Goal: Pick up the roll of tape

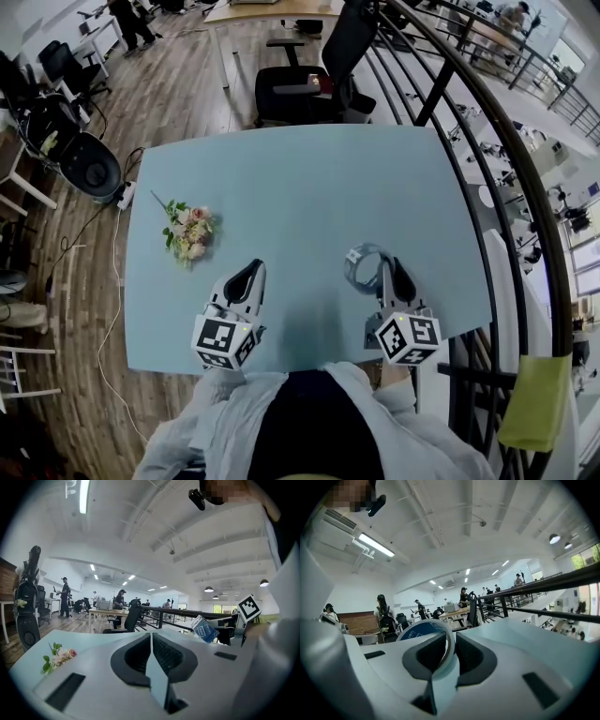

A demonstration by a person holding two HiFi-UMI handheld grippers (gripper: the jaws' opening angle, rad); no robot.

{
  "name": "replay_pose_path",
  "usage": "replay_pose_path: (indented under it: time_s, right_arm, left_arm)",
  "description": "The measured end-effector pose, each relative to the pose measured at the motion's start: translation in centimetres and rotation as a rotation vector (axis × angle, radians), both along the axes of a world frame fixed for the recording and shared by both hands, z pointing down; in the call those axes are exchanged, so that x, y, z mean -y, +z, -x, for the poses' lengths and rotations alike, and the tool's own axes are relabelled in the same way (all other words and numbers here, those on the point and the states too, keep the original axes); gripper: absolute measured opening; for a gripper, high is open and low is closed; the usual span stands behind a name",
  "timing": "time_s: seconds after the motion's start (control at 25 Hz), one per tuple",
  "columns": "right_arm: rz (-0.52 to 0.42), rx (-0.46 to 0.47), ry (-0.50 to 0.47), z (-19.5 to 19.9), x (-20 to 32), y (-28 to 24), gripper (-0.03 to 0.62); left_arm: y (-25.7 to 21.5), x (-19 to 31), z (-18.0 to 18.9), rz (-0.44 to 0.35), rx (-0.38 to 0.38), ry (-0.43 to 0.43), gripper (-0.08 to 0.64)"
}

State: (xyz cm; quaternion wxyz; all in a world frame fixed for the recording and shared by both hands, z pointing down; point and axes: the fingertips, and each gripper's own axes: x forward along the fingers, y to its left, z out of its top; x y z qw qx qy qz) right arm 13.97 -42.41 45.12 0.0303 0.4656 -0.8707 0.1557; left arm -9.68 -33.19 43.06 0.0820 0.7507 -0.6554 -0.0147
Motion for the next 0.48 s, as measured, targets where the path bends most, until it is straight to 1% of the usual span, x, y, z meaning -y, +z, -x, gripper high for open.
replay_pose_path:
  time_s: [0.48]
  right_arm:
    - [-0.004,-0.013,-0.015,-0.11,-0.02,-0.14,0.077]
  left_arm:
    - [0.39,-0.21,-0.25,0.011,0.001,-0.003,0.026]
